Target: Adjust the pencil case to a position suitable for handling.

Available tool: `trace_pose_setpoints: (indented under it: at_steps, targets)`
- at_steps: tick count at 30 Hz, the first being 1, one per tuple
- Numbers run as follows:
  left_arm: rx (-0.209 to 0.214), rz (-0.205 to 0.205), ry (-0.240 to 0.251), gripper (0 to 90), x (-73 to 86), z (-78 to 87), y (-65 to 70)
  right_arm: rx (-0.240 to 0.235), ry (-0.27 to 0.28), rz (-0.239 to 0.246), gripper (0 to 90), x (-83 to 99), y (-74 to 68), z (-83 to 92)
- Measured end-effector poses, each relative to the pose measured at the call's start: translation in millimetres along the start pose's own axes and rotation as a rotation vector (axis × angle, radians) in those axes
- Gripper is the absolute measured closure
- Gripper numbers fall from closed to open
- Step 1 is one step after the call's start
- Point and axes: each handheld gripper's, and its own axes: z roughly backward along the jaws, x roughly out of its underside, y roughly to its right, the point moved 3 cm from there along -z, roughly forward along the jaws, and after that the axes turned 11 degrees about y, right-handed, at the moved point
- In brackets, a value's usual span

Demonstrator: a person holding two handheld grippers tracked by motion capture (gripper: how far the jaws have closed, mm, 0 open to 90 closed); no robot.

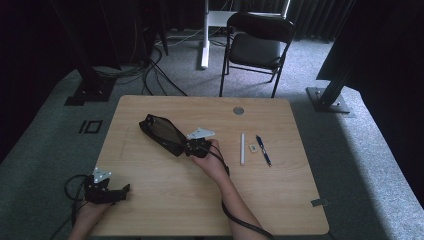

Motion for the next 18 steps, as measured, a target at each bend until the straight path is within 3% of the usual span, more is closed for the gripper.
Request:
trace_pose_setpoints:
  at_steps: [5, 18]
  targets:
    - [0.000, 0.000, 0.000, 1.4, 0.0, 0.0, 0.0, 0.001, 0.001, 0.018, 73.3, 4.8, -0.8, 11.9]
    - [0.001, 0.000, 0.001, 1.4, 0.1, -0.1, 0.0, 0.013, 0.016, -0.012, 73.4, 18.7, 11.7, 46.2]
